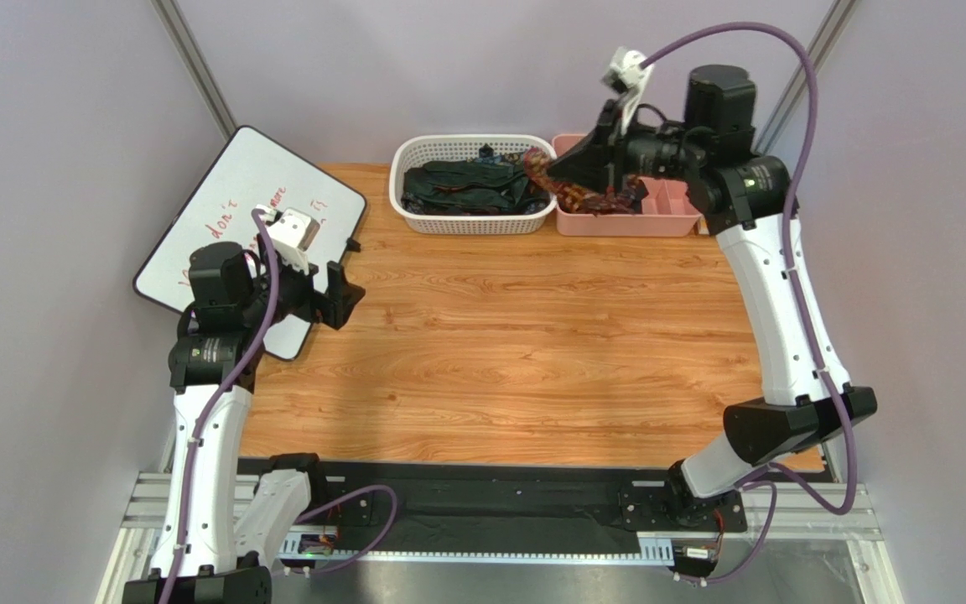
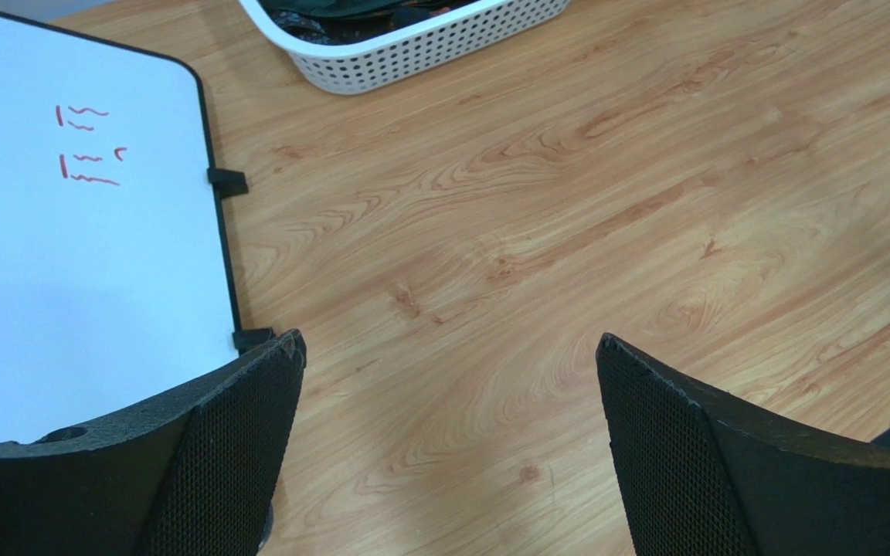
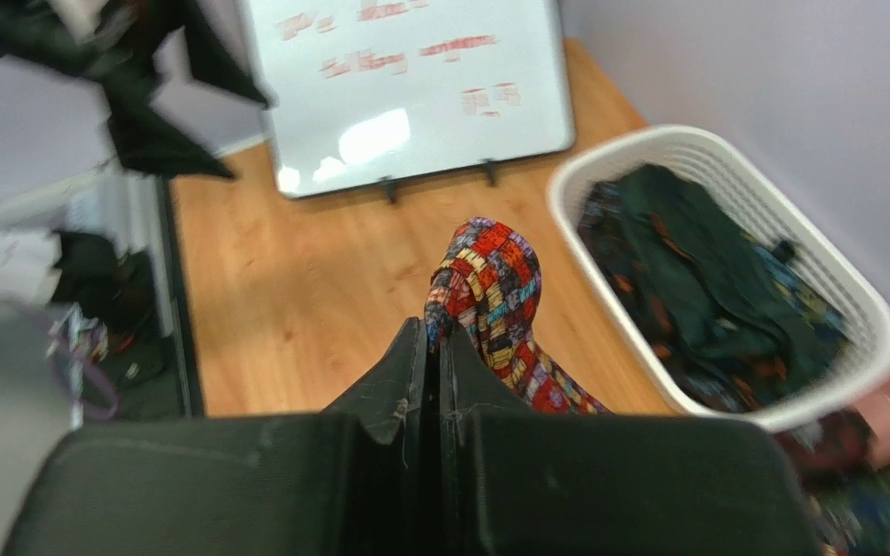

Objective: Roll the ties
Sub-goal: Place the tie at the center of the board, then flatten out the tie at the center of the board.

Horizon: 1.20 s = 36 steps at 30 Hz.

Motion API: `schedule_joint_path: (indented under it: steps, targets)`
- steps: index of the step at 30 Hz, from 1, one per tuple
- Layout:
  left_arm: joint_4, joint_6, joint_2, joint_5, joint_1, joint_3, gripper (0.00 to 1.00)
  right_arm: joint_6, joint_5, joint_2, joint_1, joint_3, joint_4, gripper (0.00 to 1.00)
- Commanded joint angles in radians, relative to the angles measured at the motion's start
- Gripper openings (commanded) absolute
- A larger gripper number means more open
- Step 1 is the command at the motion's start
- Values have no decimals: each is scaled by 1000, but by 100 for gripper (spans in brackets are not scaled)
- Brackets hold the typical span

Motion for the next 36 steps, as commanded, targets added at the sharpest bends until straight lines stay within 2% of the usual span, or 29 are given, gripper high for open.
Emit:
schedule_joint_path:
  steps: [1,2,3,4,6,7,8,9,10,13,15,17,20,22,27,33,36]
  targets:
    - [-3,-62,-18,-34,12,18,100,-509,-156,67,229,103,-410,0]
    - [-5,-91,-20,-40,15,18,99,-561,-108,70,283,52,-434,0]
    - [-9,-100,-21,-48,20,18,100,-656,18,76,338,21,-454,15]
    - [-27,-103,-20,-47,24,19,99,-684,88,79,448,-17,-487,26]
    - [-67,-64,-6,-56,32,36,100,-682,281,79,550,-111,-491,44]
    - [-112,-44,3,-53,34,44,99,-669,306,69,552,-136,-486,48]
    - [-136,17,11,-50,35,58,100,-654,315,59,543,-162,-475,75]
    - [-165,41,26,-38,35,62,99,-639,325,49,508,-212,-463,86]
    - [-173,67,32,-24,35,64,99,-616,323,29,481,-232,-448,89]
    - [-167,212,51,140,35,46,100,-532,291,24,339,-289,-391,88]
    - [-141,280,81,240,26,32,99,-467,242,79,223,-280,-380,86]
    - [-74,301,126,236,0,35,97,-355,210,174,159,-233,-379,82]
    - [-52,393,279,173,-124,108,89,-196,155,259,89,-177,-339,71]
    - [-40,435,423,115,-210,162,85,-116,138,308,67,-171,-279,68]
    - [3,476,766,96,-273,376,78,88,128,314,58,-246,-123,67]
    - [-80,620,1031,30,-351,597,78,135,130,294,36,-298,-95,67]
    - [-113,665,1107,12,-365,636,80,121,119,288,7,-320,-96,67]
